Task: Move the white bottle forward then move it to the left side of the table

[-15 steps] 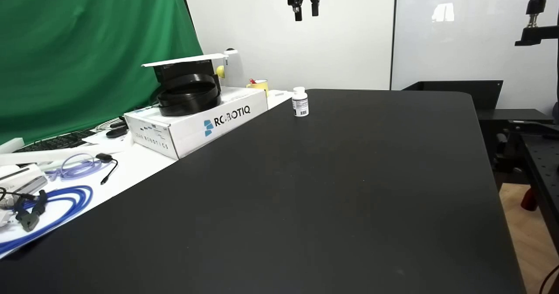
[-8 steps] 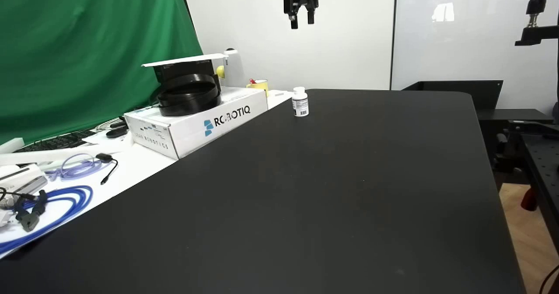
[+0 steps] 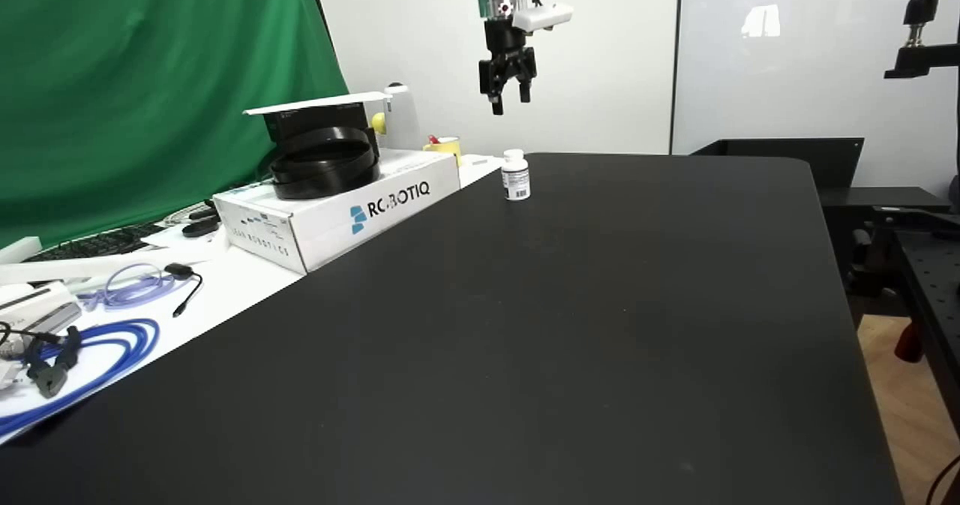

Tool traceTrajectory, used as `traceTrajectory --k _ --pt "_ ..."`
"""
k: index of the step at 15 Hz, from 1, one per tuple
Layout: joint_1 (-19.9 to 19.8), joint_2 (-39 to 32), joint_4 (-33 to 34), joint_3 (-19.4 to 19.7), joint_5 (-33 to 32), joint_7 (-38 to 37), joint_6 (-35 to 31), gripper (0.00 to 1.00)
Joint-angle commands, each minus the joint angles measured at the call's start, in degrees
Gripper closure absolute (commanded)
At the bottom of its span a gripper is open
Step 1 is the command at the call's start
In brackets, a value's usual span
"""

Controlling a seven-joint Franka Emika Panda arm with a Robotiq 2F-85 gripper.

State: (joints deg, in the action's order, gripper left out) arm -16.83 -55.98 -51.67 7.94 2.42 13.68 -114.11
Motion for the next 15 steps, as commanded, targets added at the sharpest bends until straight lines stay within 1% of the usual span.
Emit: traceTrajectory --k 1,9,10,11,15 --pt "-1.6 -6.4 8.7 -1.0 -0.6 -2.9 2.7 0.0" --pt "-2.4 -11.5 14.5 -2.0 -0.3 -3.5 7.1 0.0" --pt "-2.5 -11.9 15.0 -2.2 -0.3 -3.3 7.4 0.0" --pt "-2.0 -11.9 14.5 -1.4 0.7 -2.9 7.1 0.0" --pt "-2.1 -13.3 15.4 -1.7 1.1 -2.6 6.9 0.0"
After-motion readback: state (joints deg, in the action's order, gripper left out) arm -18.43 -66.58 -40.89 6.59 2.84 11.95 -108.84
